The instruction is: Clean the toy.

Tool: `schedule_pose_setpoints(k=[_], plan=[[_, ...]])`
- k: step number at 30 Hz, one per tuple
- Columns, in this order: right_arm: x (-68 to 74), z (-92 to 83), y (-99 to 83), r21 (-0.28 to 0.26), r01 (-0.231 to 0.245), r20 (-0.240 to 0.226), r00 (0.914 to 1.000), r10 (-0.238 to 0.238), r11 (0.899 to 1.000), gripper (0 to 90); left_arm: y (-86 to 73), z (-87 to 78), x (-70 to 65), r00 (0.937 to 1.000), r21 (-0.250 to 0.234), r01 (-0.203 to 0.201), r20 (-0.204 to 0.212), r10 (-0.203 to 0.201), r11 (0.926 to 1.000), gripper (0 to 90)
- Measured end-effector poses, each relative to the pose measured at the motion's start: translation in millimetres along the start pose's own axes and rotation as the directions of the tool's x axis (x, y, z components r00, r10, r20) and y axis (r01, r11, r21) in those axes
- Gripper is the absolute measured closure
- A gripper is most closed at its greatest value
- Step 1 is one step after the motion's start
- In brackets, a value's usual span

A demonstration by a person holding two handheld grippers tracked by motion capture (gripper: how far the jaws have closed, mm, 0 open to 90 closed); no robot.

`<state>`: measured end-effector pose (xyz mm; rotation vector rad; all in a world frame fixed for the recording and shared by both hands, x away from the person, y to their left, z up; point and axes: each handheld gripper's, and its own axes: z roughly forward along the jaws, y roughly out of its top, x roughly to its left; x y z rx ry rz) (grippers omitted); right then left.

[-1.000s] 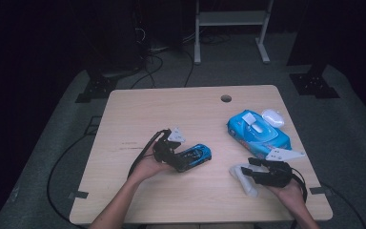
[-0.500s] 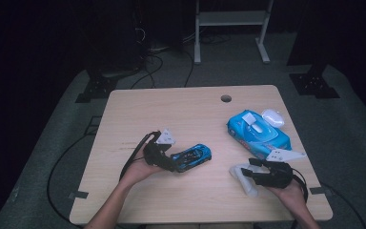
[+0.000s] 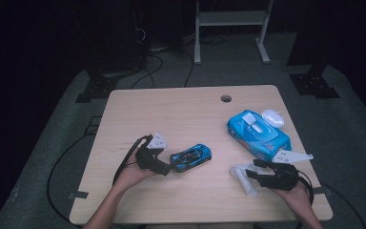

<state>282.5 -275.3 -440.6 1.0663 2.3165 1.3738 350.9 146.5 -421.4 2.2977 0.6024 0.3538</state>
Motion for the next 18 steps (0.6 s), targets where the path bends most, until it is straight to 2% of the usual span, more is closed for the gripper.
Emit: schedule_pose_setpoints(k=[9,18], plan=[[-2.3,-6.1,-4.4,-0.003,-0.009,0.008,0.9999,0.009,1.000,40.5,-17.4,-0.3,-2.7,0.9999,0.021,0.015,0.000,-0.015,0.9997,12.5],[-3.6,-7.0,-7.9,0.001,-0.013,0.011,0.9999,0.012,1.000,40.2,-26.1,-5.5,-3.1,0.9997,0.017,0.025,-0.002,-0.025,0.9996,12.1]])
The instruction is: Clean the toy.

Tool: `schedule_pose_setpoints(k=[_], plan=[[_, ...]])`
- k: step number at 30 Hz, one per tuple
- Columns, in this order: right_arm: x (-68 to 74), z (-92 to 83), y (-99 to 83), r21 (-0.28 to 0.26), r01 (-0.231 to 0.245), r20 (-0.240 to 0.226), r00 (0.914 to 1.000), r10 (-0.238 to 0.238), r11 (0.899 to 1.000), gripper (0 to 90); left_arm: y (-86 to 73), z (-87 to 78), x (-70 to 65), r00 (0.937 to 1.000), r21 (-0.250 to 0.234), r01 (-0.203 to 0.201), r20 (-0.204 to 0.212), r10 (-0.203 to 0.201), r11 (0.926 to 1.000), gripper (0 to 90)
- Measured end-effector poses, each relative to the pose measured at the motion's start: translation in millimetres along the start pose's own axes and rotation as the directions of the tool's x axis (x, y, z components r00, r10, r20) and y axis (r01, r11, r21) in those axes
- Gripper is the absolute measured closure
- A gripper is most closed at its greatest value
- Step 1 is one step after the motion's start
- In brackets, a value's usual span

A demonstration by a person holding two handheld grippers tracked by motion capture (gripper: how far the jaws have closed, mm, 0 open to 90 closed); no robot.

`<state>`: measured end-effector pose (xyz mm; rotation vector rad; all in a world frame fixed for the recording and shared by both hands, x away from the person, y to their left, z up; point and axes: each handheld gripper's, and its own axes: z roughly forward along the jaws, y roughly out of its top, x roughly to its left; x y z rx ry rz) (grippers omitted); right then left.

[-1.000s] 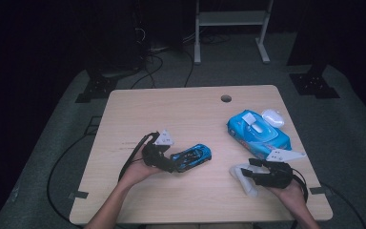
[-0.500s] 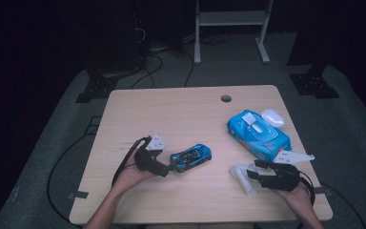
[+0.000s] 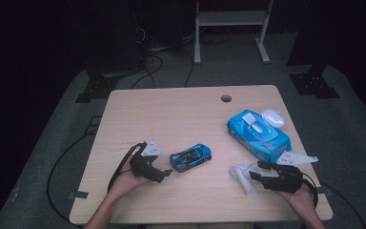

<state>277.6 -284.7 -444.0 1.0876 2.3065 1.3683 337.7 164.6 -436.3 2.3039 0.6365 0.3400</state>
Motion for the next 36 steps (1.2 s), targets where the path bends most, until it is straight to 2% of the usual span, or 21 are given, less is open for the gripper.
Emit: schedule_pose_setpoints(k=[16,19,27,36], plan=[[-1.9,-1.1,-5.8,-0.001,-0.012,0.007,0.9999,0.012,1.000,38.8,-19.4,-11.8,1.0,0.9997,0.004,0.022,-0.015,-0.022,0.9998,11.9],[-1.8,-1.3,-5.8,-0.002,-0.006,0.006,1.0000,0.006,1.000,38.5,-24.6,-11.7,3.5,0.9992,0.017,0.035,-0.021,-0.035,0.9992,11.7],[-2.5,-1.6,-7.9,-0.010,-0.017,0.003,0.9998,0.017,1.000,38.0,-39.7,-16.5,5.4,0.9964,-0.001,0.081,-0.022,-0.081,0.9967,11.7],[-5.3,-3.8,-13.5,-0.027,-0.031,0.010,0.9995,0.031,0.999,37.6,-45.9,-17.3,2.2,0.9940,0.001,0.108,-0.018,-0.107,0.9942,11.8]])
